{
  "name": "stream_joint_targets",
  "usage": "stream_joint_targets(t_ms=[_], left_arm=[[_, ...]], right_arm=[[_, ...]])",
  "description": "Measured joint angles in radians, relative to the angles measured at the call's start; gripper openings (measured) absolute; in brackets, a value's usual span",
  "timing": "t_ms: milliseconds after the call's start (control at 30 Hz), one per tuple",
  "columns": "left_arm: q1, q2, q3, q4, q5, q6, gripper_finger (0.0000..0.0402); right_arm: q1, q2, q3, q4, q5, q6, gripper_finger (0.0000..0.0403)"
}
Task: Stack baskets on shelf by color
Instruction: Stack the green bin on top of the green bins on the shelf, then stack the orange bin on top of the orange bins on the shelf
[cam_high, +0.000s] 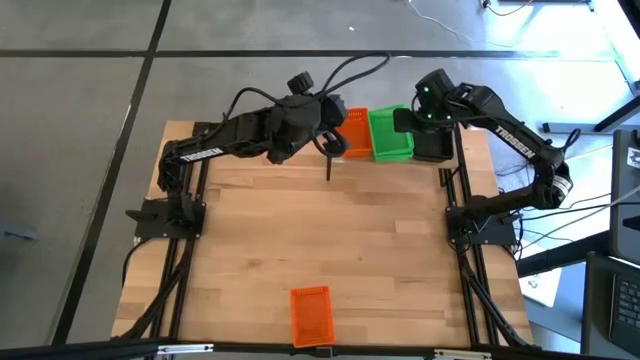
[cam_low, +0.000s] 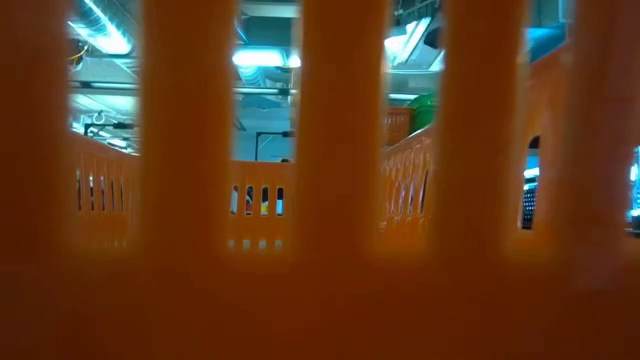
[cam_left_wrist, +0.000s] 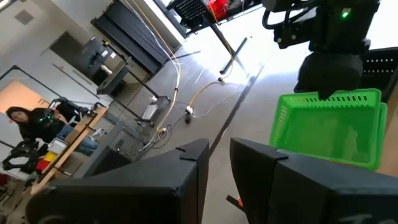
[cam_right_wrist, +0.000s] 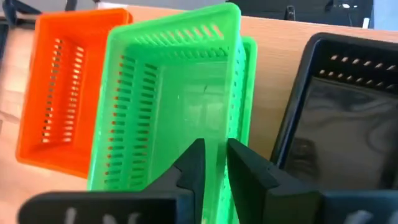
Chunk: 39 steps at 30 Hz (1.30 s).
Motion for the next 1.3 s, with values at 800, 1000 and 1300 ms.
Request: stream_joint_targets(t_ms=[800,1000,1300], left_arm=[[0.032,0.008,0.000,-0.727,0.715,-0.530,0.0061],[0.024,0.045,0.000,-0.756,0.935,-0.628,0.0061],[-0.052,0.142,-0.002,-0.749,1.039,-0.629,0.0061]], right_arm=[[0.129,-0.164,0.181,-0.090,0.109,-0.601,0.0063],[0.148,-0.180,0.181,-0.089,-0.315,-0.802,0.0063],[0.148,-0.179,0.181,-0.087,-0.615,-0.971,0.0063]])
